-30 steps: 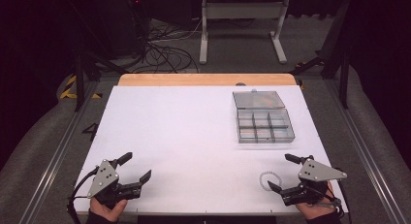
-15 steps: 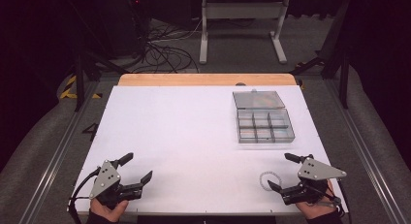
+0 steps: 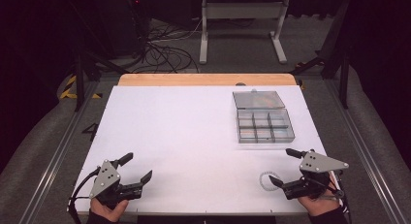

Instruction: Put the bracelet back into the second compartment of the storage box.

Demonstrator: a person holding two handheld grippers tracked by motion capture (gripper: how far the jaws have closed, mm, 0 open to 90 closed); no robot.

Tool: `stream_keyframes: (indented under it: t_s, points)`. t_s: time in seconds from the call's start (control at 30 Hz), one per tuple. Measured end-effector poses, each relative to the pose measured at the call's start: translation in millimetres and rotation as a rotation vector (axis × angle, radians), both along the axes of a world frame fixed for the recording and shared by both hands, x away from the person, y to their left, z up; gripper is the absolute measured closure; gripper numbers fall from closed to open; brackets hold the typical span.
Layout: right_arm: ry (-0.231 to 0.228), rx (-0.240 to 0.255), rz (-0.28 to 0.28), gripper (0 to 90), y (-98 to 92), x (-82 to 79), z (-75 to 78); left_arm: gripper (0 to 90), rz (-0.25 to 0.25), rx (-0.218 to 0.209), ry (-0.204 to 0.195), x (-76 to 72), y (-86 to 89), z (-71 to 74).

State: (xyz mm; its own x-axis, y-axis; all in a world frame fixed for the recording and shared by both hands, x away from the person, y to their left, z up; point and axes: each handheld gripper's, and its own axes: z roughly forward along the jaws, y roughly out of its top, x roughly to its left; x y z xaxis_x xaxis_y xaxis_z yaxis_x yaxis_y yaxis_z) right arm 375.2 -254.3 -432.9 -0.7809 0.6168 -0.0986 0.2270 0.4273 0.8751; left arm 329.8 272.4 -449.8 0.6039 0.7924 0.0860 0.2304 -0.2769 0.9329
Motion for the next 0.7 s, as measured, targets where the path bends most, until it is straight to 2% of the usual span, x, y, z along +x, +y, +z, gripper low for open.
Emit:
stream_keyframes:
  t_s: [0.27, 0.7]
  points:
    - [0.021, -0.01, 0.003, 0.8, 2.7, 9.6, 4.7, 17.3, -0.002, 0.0, 0.002, 0.1, 0.0, 0.0]
    - [0.027, -0.025, -0.004, 1.0, 8.7, 26.2, 8.3, 17.2, -0.006, -0.004, 0.003, 0.0, 0.3, 0.2]
